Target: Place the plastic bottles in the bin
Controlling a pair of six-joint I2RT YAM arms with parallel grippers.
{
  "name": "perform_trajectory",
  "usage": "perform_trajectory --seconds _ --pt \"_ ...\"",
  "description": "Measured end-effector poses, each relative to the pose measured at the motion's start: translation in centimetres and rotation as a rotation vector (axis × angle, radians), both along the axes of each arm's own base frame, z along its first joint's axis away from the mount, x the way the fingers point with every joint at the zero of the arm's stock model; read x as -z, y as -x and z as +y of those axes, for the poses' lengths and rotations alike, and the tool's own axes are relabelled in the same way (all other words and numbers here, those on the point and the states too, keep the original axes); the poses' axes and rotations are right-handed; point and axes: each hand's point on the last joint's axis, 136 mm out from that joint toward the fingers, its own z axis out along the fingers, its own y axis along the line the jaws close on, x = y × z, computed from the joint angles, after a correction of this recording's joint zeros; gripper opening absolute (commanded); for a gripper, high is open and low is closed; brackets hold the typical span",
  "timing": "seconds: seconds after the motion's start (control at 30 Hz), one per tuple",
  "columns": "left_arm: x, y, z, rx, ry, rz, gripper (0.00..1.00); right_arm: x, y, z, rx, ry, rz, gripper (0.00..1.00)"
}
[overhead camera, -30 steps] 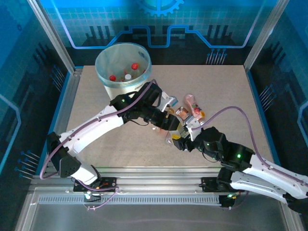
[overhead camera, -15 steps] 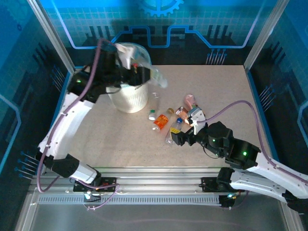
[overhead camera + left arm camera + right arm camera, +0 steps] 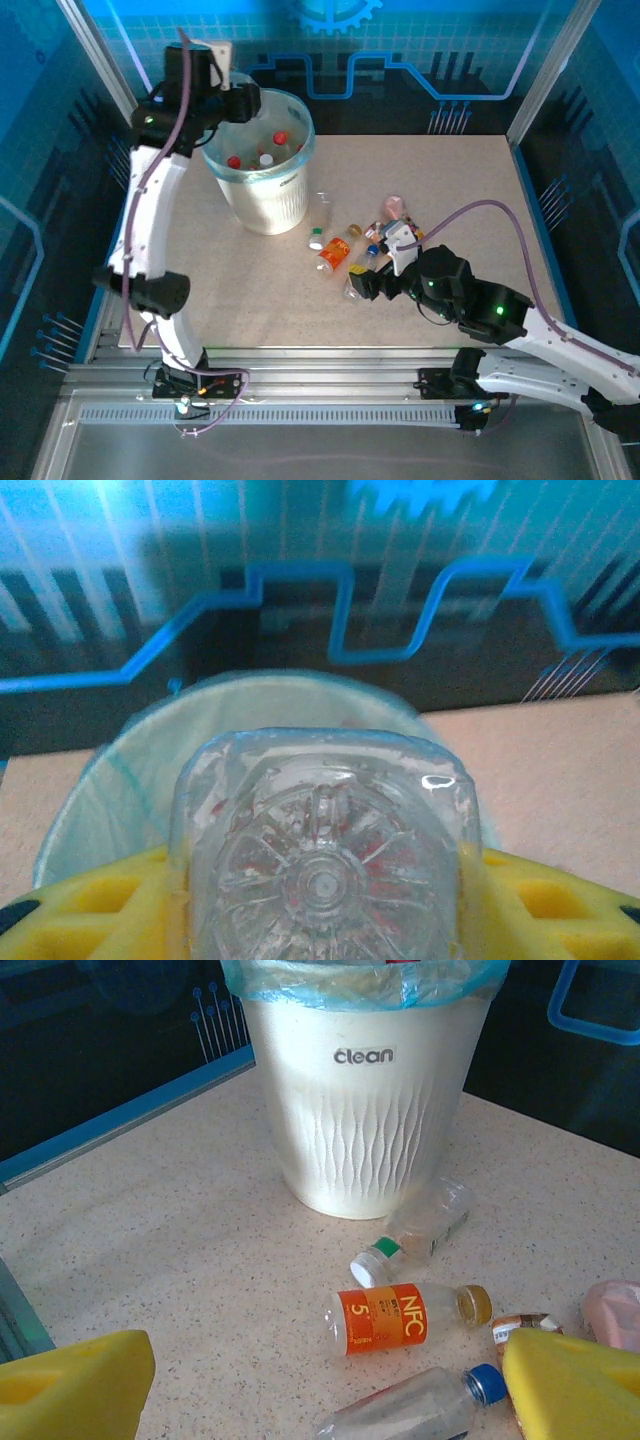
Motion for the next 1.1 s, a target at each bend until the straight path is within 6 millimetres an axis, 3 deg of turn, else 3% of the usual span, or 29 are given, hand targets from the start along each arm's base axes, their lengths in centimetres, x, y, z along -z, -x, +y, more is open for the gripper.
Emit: perform_trajectory --seconds 0.17,0.4,0.6,0.8,0.97,1.1 --pt "6.4 -2.3 0.4 0.002 -0.115 0.134 0.40 0.3 0.1 -0.1 0.001 0.012 0.010 0.88" --pt "9.1 -4.7 0.9 -0.011 -0.236 0.145 0.42 0.8 0.1 -0.1 0.000 0.028 0.018 0.87" --pt "13.8 -7.9 0.1 -0.009 -0.329 0.195 0.51 1.8 -0.1 0.6 -0.007 0.060 0.039 0.86" --pt "14.5 -8.9 -0.4 -0.011 -0.342 0.196 0.76 2.8 -0.3 1.1 -0.011 0.101 0.065 0.86" --pt "15.0 -8.3 -2.6 0.048 -0.281 0.223 0.83 2.7 -0.4 1.3 -0.009 0.103 0.071 0.86" --pt "14.1 -7.6 -4.3 0.087 -0.184 0.217 0.82 2.6 -0.5 1.4 -0.002 0.095 0.074 0.85"
